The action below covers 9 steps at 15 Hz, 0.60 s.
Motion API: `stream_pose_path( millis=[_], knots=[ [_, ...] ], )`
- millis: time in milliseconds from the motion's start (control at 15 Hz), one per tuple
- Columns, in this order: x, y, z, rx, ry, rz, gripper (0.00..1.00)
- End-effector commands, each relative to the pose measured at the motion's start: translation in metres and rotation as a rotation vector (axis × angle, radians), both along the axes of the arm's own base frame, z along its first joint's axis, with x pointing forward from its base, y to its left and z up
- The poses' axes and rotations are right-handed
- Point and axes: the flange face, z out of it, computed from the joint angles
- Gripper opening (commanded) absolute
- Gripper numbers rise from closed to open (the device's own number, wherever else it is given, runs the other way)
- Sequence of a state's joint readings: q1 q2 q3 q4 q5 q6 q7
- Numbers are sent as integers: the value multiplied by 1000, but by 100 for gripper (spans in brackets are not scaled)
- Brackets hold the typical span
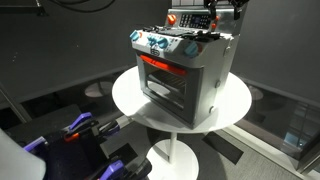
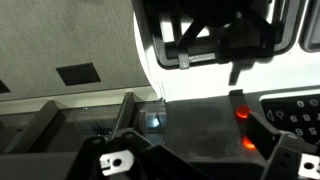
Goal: Press the top button on the right side of the stove
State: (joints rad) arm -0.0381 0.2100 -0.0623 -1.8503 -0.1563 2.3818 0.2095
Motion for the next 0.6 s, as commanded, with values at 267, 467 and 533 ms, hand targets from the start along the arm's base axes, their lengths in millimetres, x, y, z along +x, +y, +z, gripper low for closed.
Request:
stream_pose_path(
  millis=[267,467,533],
  knots=[
    [-59,2,35,43,147,-16,100],
    [-90,2,45,66,234,-9,100],
    [-100,2,49,71,256,-8,100]
  ],
)
